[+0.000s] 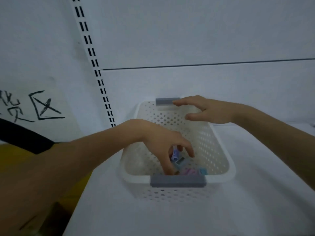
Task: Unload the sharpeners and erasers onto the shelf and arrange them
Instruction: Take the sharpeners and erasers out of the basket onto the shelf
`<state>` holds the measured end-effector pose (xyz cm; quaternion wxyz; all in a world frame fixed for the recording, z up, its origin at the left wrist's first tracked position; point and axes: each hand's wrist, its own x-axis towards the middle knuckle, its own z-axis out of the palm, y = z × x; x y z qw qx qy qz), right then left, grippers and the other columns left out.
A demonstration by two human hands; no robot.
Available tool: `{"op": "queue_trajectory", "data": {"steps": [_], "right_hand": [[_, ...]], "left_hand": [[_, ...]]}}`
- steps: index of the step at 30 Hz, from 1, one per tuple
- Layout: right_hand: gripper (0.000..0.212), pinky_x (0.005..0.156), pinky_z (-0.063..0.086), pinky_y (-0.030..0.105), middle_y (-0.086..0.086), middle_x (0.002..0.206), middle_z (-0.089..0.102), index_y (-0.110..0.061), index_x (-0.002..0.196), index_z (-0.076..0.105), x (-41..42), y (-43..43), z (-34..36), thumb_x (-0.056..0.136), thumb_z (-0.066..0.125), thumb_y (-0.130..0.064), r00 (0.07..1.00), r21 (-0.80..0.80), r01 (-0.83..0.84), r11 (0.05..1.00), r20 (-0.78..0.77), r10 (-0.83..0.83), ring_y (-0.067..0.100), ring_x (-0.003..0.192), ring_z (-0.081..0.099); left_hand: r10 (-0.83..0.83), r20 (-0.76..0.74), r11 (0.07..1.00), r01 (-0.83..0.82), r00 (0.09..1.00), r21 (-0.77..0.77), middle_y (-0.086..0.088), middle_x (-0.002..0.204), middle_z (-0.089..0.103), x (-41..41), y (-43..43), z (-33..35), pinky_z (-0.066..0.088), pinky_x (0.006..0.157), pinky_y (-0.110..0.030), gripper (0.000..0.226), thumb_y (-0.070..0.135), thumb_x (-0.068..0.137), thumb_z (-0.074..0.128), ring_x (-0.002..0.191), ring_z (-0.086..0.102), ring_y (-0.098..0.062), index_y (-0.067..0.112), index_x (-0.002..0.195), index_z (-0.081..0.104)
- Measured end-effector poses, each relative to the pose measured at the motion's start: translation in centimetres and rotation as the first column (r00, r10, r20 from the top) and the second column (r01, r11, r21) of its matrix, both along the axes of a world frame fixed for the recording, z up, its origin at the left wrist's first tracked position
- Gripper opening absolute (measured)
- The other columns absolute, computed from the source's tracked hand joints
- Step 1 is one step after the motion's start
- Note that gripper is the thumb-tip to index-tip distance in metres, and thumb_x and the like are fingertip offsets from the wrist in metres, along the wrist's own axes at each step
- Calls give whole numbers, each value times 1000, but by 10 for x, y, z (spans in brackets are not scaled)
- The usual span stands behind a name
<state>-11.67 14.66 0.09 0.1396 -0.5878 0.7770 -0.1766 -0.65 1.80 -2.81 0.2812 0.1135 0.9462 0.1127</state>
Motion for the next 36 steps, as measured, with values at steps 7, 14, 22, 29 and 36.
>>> {"op": "queue_trajectory", "data": {"steps": [7, 14, 22, 29, 36], "right_hand": [[55, 93, 11, 5, -9, 145, 31, -30, 141, 26, 1, -2, 1, 94, 50, -19, 1000, 28, 22, 999, -13, -21, -7, 118, 21], [53, 99, 13, 12, -10, 144, 32, -32, 141, 27, 2, 0, 1, 94, 49, -19, 1000, 17, -5, 1000, 21, 4, -6, 119, 22], [50, 90, 14, 4, -6, 144, 35, -29, 140, 30, 2, 2, 1, 95, 47, -18, 999, -11, -27, 1000, 38, 27, -5, 118, 24], [49, 88, 16, 6, -4, 143, 37, -27, 141, 30, 0, 0, 0, 95, 46, -19, 999, -8, -42, 999, 20, 42, -2, 117, 27], [49, 91, 17, 9, -6, 141, 39, -27, 141, 30, 0, 1, 0, 95, 46, -19, 999, -11, -45, 999, 24, 45, -1, 118, 27]], "left_hand": [[-209, -143, 976, 214, 968, 27, -5, 92, 46, 9, 7, -9, 47, 83, -35, 51, 16, 70, 79, 92, 49, -25, 9, 116, 57], [-122, -159, 991, 130, 980, 43, -4, 88, 50, 6, 1, 2, 43, 79, -32, 39, 15, 74, 76, 83, 45, -18, 5, 107, 58], [-50, -131, 999, 52, 990, 9, 12, 82, 44, 5, -5, 7, 36, 67, -13, 32, 4, 76, 69, 82, 39, -10, 9, 106, 59], [83, 44, 995, -81, 996, -55, 2, 112, 39, 12, -9, 16, 44, 85, -17, 56, 24, 74, 76, 99, 40, -10, 28, 123, 51], [37, 10, 998, -38, 999, 44, 7, 93, 50, 10, -10, 2, 53, 77, -49, 37, 14, 70, 78, 82, 50, -9, 35, 89, 54]]}}
